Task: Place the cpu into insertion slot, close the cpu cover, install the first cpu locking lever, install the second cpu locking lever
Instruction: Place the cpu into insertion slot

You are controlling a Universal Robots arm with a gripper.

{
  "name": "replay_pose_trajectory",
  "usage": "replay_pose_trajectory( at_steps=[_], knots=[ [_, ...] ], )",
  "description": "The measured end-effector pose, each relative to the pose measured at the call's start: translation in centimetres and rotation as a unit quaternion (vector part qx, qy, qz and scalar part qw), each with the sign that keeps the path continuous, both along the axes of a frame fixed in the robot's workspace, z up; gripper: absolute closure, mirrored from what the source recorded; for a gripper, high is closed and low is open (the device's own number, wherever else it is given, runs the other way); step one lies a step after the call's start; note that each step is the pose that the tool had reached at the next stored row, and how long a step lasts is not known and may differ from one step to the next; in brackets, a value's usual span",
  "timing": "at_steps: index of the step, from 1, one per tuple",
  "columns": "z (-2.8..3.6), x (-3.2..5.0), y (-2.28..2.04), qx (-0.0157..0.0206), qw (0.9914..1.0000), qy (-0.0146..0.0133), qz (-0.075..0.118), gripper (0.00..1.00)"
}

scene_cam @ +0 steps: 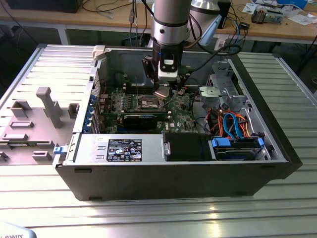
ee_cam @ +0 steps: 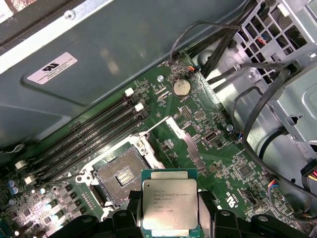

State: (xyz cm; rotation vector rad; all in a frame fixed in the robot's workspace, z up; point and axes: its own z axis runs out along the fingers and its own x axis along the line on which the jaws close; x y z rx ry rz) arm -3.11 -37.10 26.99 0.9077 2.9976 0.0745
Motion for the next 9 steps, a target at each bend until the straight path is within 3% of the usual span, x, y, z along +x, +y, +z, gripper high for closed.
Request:
replay_pose_trajectory(
  at_steps=[9],
  knots=[
    [-0.05, 0.0, 0.0, 0.0, 1.0, 0.0, -0.003, 0.46]
  ],
)
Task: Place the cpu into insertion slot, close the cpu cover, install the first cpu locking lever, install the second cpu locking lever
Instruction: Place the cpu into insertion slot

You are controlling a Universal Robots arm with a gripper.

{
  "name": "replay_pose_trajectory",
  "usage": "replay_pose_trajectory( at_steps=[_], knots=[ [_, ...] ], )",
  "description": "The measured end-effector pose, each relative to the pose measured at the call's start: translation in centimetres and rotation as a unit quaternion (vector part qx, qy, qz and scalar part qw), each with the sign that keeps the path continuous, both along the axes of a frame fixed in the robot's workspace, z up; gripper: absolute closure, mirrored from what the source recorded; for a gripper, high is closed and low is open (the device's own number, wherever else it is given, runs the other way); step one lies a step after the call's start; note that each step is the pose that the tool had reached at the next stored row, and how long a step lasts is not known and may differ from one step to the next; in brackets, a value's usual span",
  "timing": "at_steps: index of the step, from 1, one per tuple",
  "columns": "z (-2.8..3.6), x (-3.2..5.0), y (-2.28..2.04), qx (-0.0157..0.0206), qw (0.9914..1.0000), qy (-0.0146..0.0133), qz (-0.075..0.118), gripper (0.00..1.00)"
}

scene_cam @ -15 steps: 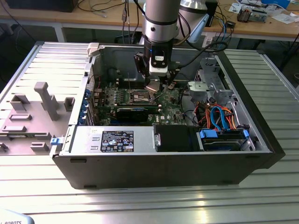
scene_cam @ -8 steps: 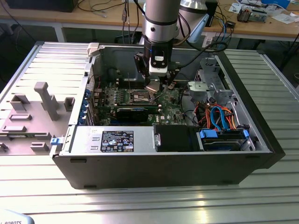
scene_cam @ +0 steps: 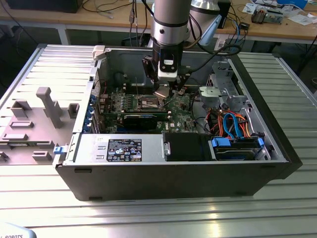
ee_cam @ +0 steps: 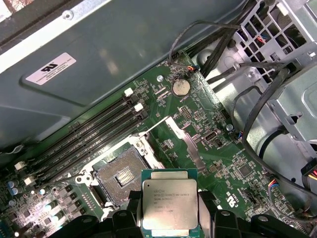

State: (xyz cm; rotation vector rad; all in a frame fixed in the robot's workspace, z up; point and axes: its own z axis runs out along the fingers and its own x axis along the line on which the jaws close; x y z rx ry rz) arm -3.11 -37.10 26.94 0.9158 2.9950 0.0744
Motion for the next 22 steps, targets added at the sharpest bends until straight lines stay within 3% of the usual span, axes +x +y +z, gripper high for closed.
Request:
replay_pose_trajectory(
  at_steps=[22],
  knots=[
    [-0.1, 0.0, 0.0, 0.0, 0.99998, 0.0, -0.006, 0.46]
  ],
)
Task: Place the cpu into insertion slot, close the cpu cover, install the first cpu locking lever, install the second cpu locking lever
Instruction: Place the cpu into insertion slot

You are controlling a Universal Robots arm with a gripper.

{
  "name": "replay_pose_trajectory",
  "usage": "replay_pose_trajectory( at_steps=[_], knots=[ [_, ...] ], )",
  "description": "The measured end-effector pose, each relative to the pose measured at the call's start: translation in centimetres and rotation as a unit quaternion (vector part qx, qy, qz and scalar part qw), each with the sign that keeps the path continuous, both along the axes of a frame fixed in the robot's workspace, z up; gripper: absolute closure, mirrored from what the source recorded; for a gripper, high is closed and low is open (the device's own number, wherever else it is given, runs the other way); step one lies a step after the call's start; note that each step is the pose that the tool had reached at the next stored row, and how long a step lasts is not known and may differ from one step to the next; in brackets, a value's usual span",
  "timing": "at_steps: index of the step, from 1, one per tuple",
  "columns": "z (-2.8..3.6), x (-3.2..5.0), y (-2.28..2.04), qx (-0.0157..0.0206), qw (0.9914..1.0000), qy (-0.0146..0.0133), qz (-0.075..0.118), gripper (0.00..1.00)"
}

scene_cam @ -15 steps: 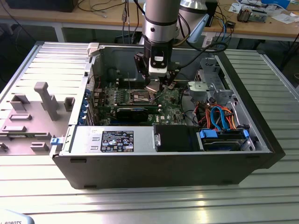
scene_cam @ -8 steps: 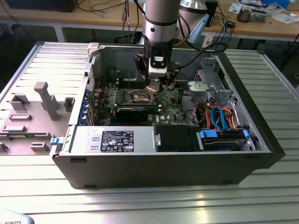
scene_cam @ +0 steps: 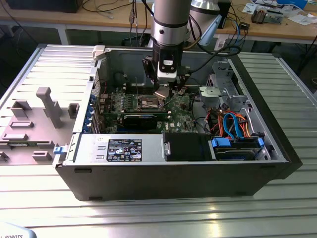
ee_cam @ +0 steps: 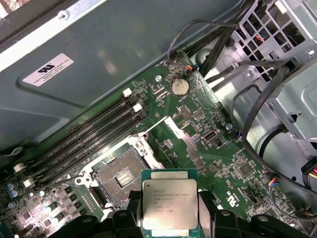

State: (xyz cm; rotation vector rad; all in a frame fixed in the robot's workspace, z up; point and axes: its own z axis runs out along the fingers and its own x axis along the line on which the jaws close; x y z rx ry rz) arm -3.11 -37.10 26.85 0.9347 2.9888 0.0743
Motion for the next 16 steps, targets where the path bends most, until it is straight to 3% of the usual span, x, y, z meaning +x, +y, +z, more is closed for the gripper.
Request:
replay_pose_trajectory(
  at_steps=[16],
  knots=[
    [-0.1, 0.0, 0.0, 0.0, 0.99998, 0.0, -0.006, 0.46]
  ],
)
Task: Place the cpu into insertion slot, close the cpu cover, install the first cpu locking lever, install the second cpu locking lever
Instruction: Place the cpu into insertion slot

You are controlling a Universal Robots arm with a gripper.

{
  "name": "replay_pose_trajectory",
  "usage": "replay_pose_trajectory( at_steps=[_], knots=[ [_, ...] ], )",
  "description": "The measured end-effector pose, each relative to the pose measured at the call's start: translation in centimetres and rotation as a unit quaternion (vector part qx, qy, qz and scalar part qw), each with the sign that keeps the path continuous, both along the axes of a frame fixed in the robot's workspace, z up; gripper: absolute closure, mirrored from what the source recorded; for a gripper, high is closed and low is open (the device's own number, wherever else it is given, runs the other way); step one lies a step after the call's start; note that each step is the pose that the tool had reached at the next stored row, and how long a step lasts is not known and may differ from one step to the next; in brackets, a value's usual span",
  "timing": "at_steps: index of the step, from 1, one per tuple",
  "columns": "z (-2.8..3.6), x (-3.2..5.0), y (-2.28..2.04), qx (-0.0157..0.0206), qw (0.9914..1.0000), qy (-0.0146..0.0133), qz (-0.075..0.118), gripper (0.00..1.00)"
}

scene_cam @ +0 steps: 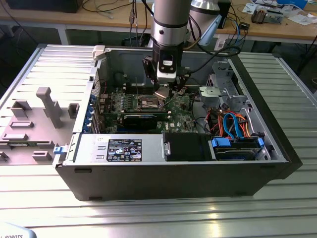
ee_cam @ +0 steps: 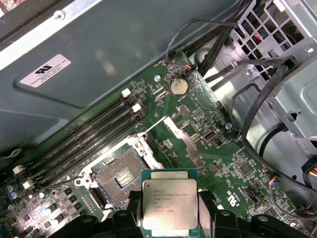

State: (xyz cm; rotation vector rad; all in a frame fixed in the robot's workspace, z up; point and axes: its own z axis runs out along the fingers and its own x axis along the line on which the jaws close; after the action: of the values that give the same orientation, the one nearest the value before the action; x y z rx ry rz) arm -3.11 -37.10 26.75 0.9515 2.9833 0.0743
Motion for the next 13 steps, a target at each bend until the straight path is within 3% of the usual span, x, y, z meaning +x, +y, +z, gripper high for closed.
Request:
replay_pose_trajectory(
  at_steps=[13],
  knots=[
    [-0.07, 0.0, 0.0, 0.0, 0.99999, 0.0, -0.005, 0.46]
  ],
)
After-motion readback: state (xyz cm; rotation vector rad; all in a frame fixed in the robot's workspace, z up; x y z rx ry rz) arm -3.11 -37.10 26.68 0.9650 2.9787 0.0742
